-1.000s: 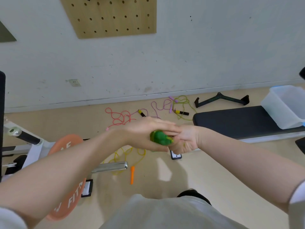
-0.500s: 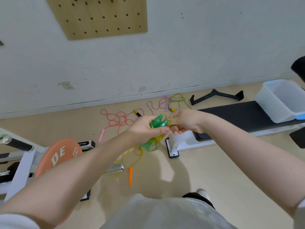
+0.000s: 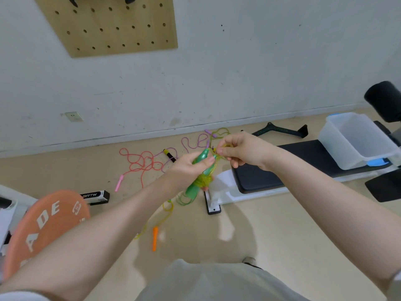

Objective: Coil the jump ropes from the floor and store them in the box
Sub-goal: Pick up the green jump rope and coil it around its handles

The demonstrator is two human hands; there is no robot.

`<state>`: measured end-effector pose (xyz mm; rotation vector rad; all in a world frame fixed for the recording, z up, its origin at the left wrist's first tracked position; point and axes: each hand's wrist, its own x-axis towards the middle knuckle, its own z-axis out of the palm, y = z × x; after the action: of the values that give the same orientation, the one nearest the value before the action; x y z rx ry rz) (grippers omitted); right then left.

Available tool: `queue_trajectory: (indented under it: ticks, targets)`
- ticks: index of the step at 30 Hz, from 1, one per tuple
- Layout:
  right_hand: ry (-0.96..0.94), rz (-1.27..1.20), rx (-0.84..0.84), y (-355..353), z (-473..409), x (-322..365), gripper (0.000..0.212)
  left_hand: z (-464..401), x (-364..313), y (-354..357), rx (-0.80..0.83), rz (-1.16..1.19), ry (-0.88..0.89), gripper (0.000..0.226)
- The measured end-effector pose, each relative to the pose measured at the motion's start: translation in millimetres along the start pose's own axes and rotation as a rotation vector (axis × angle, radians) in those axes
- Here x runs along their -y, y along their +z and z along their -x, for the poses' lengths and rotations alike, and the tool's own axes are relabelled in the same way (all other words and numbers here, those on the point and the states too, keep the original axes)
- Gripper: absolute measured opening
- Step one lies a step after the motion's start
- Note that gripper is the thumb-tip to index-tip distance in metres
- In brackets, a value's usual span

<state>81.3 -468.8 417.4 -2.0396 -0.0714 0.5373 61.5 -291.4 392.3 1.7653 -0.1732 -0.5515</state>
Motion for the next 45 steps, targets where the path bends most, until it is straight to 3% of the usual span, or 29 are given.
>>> queue_trajectory:
  ticks: [4, 9, 16, 19, 22, 26, 31, 34, 37, 41, 45]
  targets:
    - [-0.17, 0.323, -0.107, -25.8, 5.3, -4.6, 0.006, -17.2, -9.8, 28.8, -0.078, -0.047, -0.036, 0.023]
    - [-0.346, 0.679, -0.105, -51.3, 16.4, -16.4, 0.008, -32.7, -17.7, 61.6, -0.149, -0.101, -0.078, 0.044]
    - [-0.419, 0.993, -0.048, -63.6, 24.5, -47.4, 0.014, -55.6, -13.1, 101.4, -0.232, -0.281, -0.147, 0.049]
    - [-0.527, 0.986, -0.031, -71.4, 24.1, -56.9, 0.012, -63.6, -19.0, 120.0, -0.13, -0.021, -0.221, 0.036]
    - [-0.413, 1.151, 0.06, -75.8, 23.6, -63.1, 0.021, -74.0, -27.3, 138.5, -0.15, 0.248, -0.353, 0.031]
    - [-0.358, 1.303, 0.183, -81.2, 29.0, -72.1, 0.021, -86.9, -27.2, 162.1, -0.181, 0.279, -0.508, 0.027]
    - [-0.438, 1.517, 0.23, -95.5, 41.8, -98.1, 0.015, -100.0, -22.7, 192.3, -0.162, 0.305, -0.649, 0.022]
    - [-0.378, 1.489, 0.224, -106.5, 51.4, -110.5, 0.022, -108.8, -24.1, 211.6, -0.206, 0.476, -0.692, 0.021]
    - [-0.241, 1.29, 0.115, -113.0, 60.8, -124.2, 0.027, -125.0, -26.8, 227.1, -0.271, 0.678, -0.71, 0.032]
    - [-0.179, 1.015, -0.075, -117.9, 66.7, -152.7, 0.036, -139.6, -40.3, 238.1, -0.317, 0.735, -0.709, 0.03]
    - [-0.011, 0.684, -0.141, -141.2, 66.4, -170.8, 0.037, -151.3, -55.4, 246.8, -0.213, 0.709, -0.648, 0.019]
